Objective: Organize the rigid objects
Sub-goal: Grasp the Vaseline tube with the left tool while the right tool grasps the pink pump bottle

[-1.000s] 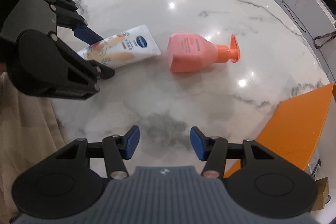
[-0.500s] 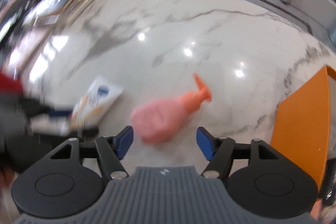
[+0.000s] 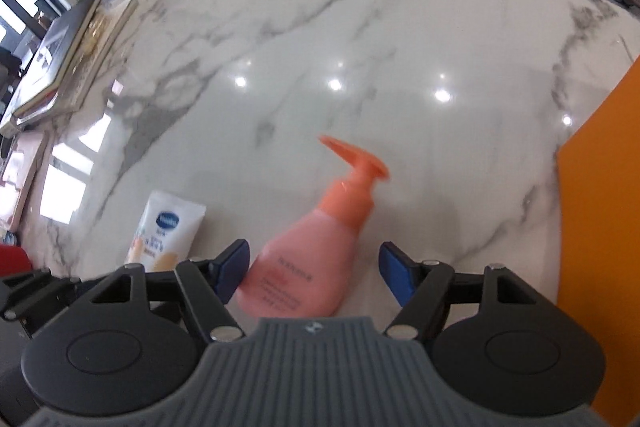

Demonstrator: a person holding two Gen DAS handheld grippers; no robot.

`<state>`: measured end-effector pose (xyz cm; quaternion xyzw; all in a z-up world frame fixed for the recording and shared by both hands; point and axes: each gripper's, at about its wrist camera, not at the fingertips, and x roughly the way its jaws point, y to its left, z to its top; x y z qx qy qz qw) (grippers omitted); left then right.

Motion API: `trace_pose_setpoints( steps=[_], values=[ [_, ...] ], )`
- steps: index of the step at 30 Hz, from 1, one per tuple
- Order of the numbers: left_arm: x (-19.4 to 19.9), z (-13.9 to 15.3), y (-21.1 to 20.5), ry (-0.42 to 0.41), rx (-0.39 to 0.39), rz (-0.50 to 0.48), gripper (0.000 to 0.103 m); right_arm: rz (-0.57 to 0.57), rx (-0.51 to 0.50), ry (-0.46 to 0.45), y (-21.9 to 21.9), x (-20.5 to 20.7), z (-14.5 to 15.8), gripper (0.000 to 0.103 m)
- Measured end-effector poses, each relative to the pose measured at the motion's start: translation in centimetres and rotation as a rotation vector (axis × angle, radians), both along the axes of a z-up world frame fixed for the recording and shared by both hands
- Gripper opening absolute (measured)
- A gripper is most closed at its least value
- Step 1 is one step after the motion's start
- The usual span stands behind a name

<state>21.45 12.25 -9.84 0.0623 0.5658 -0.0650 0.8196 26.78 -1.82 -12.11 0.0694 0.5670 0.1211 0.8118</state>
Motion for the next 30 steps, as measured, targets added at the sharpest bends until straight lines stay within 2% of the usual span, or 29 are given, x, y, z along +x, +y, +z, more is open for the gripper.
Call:
trace_pose_setpoints(
  steps=[4,7,11,16,20,23,25,30],
  values=[
    [-0.3,0.1,-0.2,0.004,-0.003,-0.041,0.051,0.064,-0.037,0.004,0.1,-0.3,0.1,0.057],
    [-0.7,0.1,-0.6,0.005,-0.002,-0.075,0.051,0.099,-0.057,0.014,-0.2,-0.8,0.2,0.054],
    [-0.7,0.0,-0.8,-0.004,0.004,-0.082,0.054,0.132,-0.083,0.003,-0.3,-1.1,0.1,0.055],
    [-0.9,0.0,-0.8,-0.027,0.019,-0.092,0.058,0.161,-0.096,-0.038,0.1,-0.7,0.2,0.063],
    [-0.7,0.0,-0.4,-0.02,-0.003,-0.068,0.059,0.203,-0.11,-0.075,0.8,-0.2,0.3,0.064],
    [-0.8,0.1,-0.5,-0.023,-0.01,-0.072,0.052,0.225,-0.101,-0.087,1.0,-0.2,0.0,0.057],
    [-1.0,0.1,-0.7,-0.031,0.0,-0.075,0.052,0.234,-0.109,-0.101,1.0,-0.4,0.0,0.048],
    [-1.8,0.1,-1.2,-0.037,-0.01,-0.081,0.051,0.23,-0.128,-0.079,0.6,-1.4,0.1,0.047]
  ],
)
